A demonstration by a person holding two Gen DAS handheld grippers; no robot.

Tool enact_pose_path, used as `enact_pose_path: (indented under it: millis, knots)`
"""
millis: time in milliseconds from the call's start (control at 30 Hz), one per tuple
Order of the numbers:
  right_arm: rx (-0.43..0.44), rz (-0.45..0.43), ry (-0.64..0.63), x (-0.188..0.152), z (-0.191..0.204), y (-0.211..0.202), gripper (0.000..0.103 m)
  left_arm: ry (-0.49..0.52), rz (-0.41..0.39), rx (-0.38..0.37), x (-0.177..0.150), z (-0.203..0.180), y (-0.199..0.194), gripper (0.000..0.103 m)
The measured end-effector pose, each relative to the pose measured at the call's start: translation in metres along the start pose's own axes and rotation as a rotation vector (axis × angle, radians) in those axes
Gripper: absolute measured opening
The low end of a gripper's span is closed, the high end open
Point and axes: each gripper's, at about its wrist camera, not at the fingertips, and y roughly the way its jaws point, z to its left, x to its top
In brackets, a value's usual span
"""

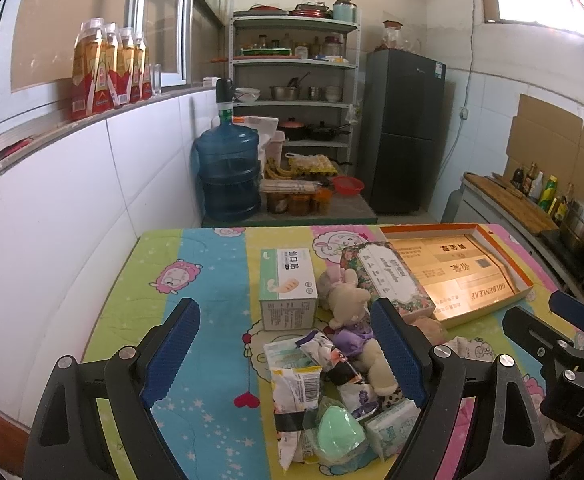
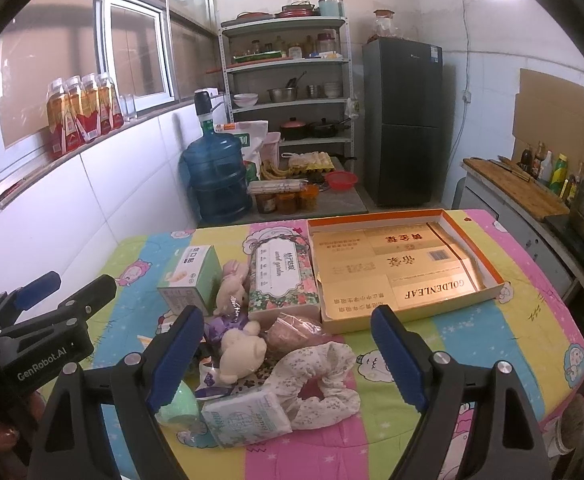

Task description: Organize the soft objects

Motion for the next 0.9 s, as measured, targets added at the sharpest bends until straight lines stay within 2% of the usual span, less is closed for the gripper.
enact_pose_path:
  millis: [900]
  knots:
    - [0.005,0.044,-0.010,-0.003,-0.002,0.016,0.086,-0.010,0.025,-0.002,0.003,0.008,0.018,0.088]
